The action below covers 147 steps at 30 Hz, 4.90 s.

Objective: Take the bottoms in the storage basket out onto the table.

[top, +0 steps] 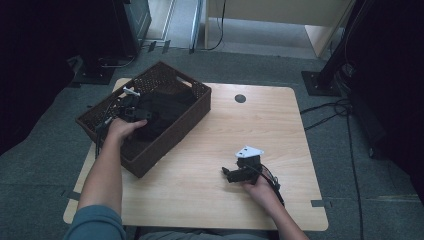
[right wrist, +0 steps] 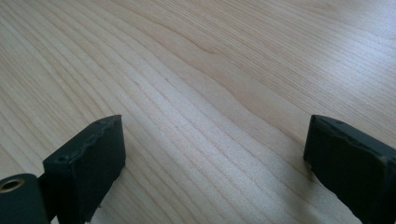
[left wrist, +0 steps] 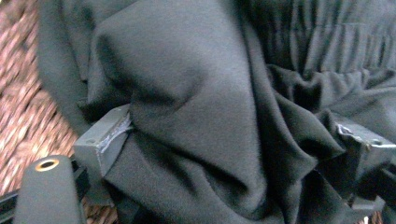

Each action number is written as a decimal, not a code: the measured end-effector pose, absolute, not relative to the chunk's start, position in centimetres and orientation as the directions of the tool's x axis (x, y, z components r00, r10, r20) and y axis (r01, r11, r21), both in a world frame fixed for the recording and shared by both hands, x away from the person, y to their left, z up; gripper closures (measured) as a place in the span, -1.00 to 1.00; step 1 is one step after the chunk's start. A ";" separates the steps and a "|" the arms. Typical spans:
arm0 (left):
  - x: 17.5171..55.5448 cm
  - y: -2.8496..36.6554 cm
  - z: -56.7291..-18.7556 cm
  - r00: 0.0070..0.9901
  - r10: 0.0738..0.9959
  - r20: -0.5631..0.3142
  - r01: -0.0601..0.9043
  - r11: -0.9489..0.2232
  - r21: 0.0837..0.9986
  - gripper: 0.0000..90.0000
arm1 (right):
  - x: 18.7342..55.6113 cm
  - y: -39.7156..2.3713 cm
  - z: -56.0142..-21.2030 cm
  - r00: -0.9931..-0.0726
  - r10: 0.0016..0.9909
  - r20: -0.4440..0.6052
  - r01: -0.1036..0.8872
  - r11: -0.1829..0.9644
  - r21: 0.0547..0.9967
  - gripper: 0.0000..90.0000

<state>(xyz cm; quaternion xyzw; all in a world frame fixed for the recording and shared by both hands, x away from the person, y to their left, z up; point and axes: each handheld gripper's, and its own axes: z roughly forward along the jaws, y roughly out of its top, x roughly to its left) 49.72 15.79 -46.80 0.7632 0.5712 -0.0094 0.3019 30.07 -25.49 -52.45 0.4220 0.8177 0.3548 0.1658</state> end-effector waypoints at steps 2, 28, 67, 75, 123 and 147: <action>49.8 15.7 -46.5 0.363 0.836 -0.411 0.872 -0.150 0.465 -0.56 | 30.1 -25.5 -52.5 -0.592 0.806 0.025 0.569 0.396 0.721 -0.88; 49.4 13.8 -48.9 0.401 0.906 -0.136 0.798 -0.272 0.538 -1.00 | 30.0 -25.5 -52.5 -0.592 0.805 0.026 0.569 0.394 0.722 -0.88; 49.1 15.7 -48.3 0.251 0.949 -0.189 0.876 -0.140 0.461 -1.00 | 29.9 -25.5 -52.5 -0.593 0.805 0.025 0.567 0.395 0.723 -0.88; 49.0 15.4 -48.6 0.232 0.948 -0.219 0.894 -0.119 0.431 -1.00 | 29.9 -25.5 -52.5 -0.593 0.805 0.025 0.567 0.396 0.723 -0.88; 48.7 12.0 -48.2 0.400 0.878 -0.263 0.866 -0.269 0.421 -0.87 | 30.0 -25.5 -52.5 -0.593 0.804 0.025 0.567 0.396 0.723 -0.88; 49.0 11.2 -46.9 0.425 0.820 -0.384 0.872 -0.257 0.416 0.43 | 30.1 -25.4 -52.5 -0.600 0.800 0.023 0.563 0.402 0.722 -0.88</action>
